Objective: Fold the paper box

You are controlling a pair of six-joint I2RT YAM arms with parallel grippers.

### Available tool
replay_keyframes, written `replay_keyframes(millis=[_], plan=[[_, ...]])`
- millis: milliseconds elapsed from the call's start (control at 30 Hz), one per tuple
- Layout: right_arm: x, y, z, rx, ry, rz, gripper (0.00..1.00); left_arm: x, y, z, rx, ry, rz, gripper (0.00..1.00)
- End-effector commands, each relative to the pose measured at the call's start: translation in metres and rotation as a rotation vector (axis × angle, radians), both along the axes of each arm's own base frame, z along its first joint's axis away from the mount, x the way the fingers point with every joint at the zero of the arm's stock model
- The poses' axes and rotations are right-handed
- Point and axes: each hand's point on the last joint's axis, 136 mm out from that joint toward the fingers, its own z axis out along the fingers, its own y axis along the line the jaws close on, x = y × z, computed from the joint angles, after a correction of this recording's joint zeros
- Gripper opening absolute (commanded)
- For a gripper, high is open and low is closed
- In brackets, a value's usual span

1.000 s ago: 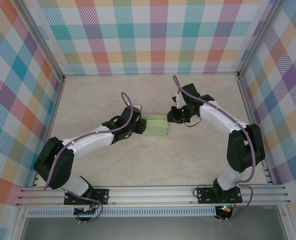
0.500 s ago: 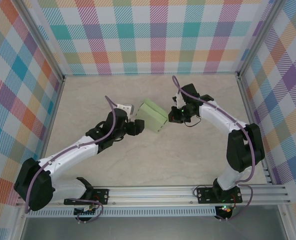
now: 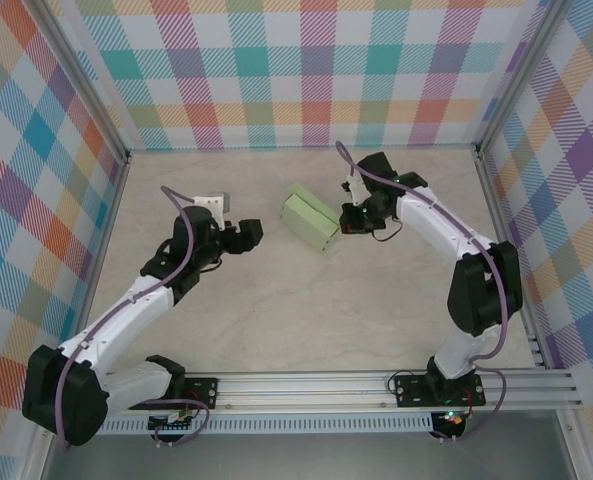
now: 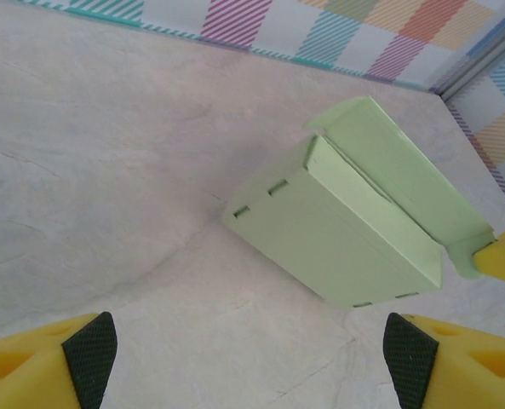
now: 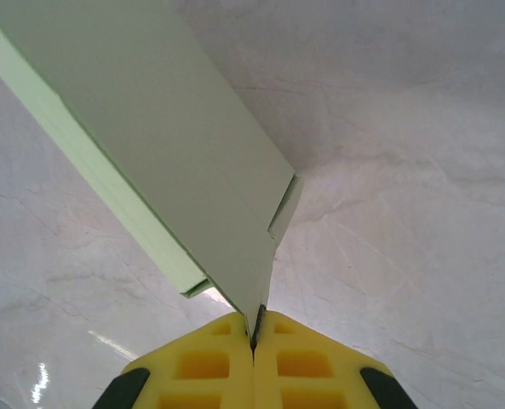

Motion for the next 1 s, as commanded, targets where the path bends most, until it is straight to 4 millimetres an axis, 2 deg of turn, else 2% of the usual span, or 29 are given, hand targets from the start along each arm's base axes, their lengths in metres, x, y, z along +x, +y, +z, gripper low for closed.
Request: replay_keyframes(millis=[0, 100, 233, 333, 567, 633, 767, 967], plan=[[-0.006, -0.007, 0.003, -0.087, -0.009, 0.130, 0.04, 0.015, -0.012, 0.019, -0.053, -0.051, -0.063, 0.84], [-0.011, -0.004, 0.005, -0.098, -0.004, 0.244, 0.03, 0.022, -0.028, 0.020, -0.064, -0.053, -0.146, 0.83], [-0.009, -0.009, 0.006, -0.150, -0.018, 0.309, 0.02, 0.026, -0.052, 0.016, -0.040, -0.068, -0.301, 0.80], [-0.009, -0.006, 0.008, -0.139, -0.024, 0.354, 0.02, 0.028, -0.062, 0.005, 0.009, -0.076, -0.384, 0.77], [-0.003, -0.004, 0.005, -0.136, -0.008, 0.320, 0.00, 0.023, -0.085, -0.016, 0.058, -0.020, -0.497, 0.58], [-0.003, -0.004, 0.004, -0.140, -0.005, 0.312, 0.02, 0.020, -0.090, -0.022, 0.072, -0.015, -0.505, 0.56], [-0.002, -0.006, 0.002, -0.150, 0.009, 0.292, 0.02, 0.019, -0.092, -0.028, 0.087, 0.015, -0.504, 0.45], [0.000, -0.007, -0.003, -0.158, 0.032, 0.269, 0.03, 0.017, -0.094, -0.038, 0.133, 0.047, -0.516, 0.41]])
